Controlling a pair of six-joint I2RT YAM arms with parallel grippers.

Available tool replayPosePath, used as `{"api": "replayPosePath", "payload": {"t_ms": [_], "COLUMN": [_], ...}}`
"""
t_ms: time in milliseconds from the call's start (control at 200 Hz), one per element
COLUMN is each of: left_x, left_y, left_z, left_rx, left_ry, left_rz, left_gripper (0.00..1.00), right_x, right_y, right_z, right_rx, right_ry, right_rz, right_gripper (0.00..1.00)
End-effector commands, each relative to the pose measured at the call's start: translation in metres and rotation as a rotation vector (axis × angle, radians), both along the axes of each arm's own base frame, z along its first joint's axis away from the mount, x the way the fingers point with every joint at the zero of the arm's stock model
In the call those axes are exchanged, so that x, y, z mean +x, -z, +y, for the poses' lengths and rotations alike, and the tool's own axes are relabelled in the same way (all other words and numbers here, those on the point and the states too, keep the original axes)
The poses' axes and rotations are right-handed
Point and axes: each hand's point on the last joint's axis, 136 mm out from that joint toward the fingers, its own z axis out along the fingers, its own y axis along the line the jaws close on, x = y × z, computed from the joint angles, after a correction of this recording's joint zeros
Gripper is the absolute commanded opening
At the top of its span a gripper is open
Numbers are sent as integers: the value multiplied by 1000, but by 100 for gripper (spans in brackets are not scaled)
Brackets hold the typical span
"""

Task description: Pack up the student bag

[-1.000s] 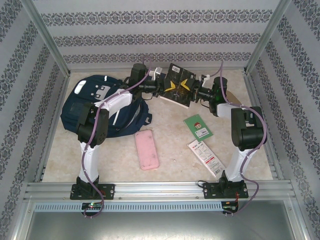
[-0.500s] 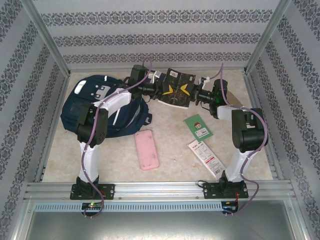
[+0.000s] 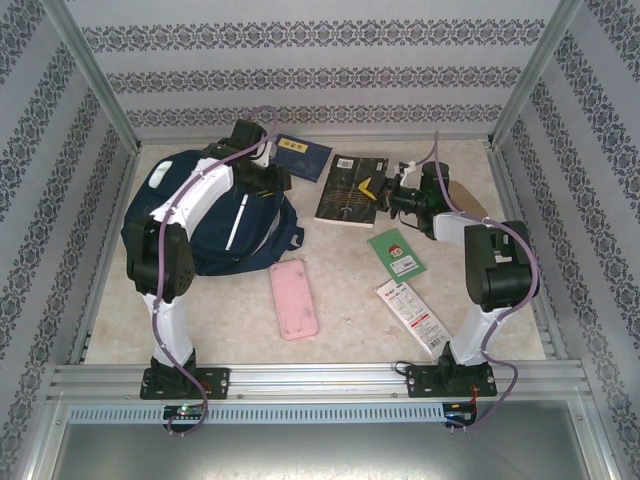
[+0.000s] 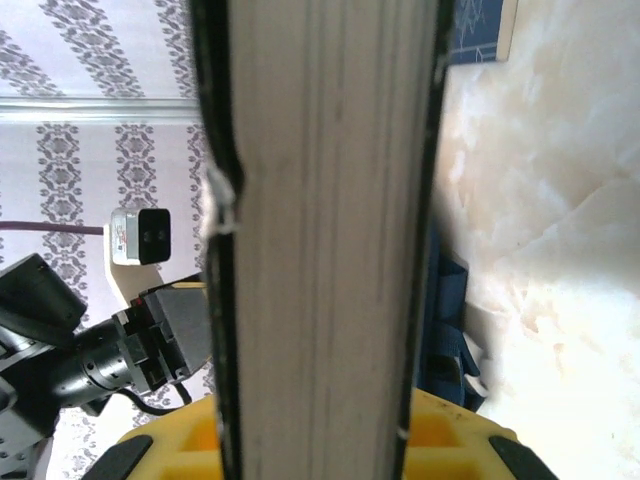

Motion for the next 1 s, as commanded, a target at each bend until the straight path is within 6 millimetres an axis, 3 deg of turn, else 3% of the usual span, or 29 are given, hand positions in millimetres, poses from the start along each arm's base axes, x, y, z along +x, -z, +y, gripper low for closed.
{"api": "replayPosePath", "payload": {"t_ms": [0, 175, 490, 619, 699, 754, 819, 994], "left_x": [-22, -26, -35, -36, -37, -36, -34, -26], "left_y": [23, 47, 80, 90, 96, 96, 90, 36], "left_z": [48, 63, 50, 59, 64, 65, 66, 62], "left_rx": [309, 430, 487, 579, 611, 618, 615, 554], "left_ry": [20, 54, 129, 128, 125, 118, 105, 48], "left_rz": [44, 73, 119, 136, 151, 150, 138, 32], "left_gripper": [46, 46, 54, 52, 41, 19, 0, 0], "right_x": [-1, -3, -2, -1, -2, -2, -3, -6], "right_y": [-21, -18, -16, -15, -16, -16, -16, -16], "right_z": [12, 24, 34, 36, 38, 40, 42, 56], "right_rx": [-9, -8, -6, -3, -3, -1, 0, 1], "right_ry": [-31, -55, -74, -79, -84, -87, -91, -101], "right_rz": [-109, -100, -94, -92, -94, -94, -92, -91], "right_gripper": [0, 0, 0, 0, 0, 0, 0, 0]}}
